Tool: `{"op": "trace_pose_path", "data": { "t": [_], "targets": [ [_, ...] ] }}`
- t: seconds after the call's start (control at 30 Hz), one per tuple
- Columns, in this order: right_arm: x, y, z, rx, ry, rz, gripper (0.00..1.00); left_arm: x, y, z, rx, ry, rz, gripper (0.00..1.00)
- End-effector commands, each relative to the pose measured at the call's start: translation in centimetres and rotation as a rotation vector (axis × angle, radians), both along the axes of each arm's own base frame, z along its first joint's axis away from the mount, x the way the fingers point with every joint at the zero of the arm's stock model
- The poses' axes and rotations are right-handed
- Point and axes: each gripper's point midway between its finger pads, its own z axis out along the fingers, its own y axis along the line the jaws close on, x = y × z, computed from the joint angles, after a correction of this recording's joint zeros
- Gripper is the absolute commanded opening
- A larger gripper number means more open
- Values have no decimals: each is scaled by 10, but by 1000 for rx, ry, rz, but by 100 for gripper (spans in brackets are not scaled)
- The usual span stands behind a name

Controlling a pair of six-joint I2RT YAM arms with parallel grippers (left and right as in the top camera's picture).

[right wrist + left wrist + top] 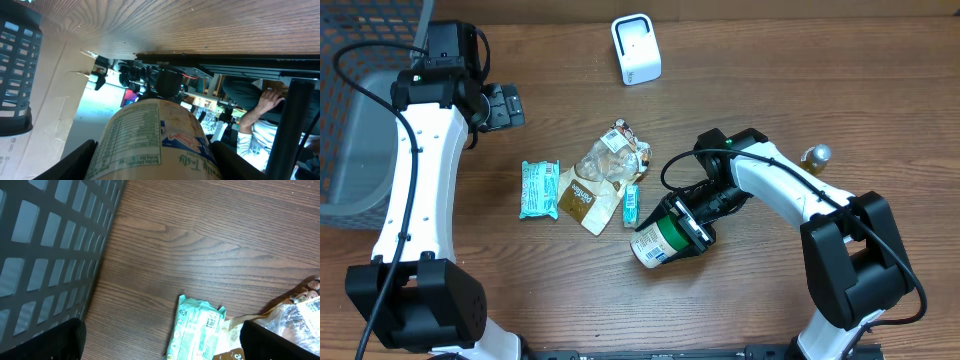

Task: Scan the item barcode
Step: 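Lift the tub and tilt it sideways with the right gripper, then swing the held tub up toward the white scanner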

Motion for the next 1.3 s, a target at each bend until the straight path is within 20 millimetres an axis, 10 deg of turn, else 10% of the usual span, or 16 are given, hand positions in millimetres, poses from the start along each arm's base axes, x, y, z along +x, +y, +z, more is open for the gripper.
{"op": "trace_pose_path", "data": {
  "t": [0.0, 0.67, 1.27],
  "targets": [
    [-1, 3, 7, 37, 34, -20, 50, 3, 1, 9, 7, -25, 1, 100],
    [9, -15, -30, -135, -129, 47, 50, 3, 1, 9, 7, -25, 1, 100],
    [66, -63, -89, -524, -512, 116, 39, 3, 1, 9, 7, -25, 1, 100]
  ]
}}
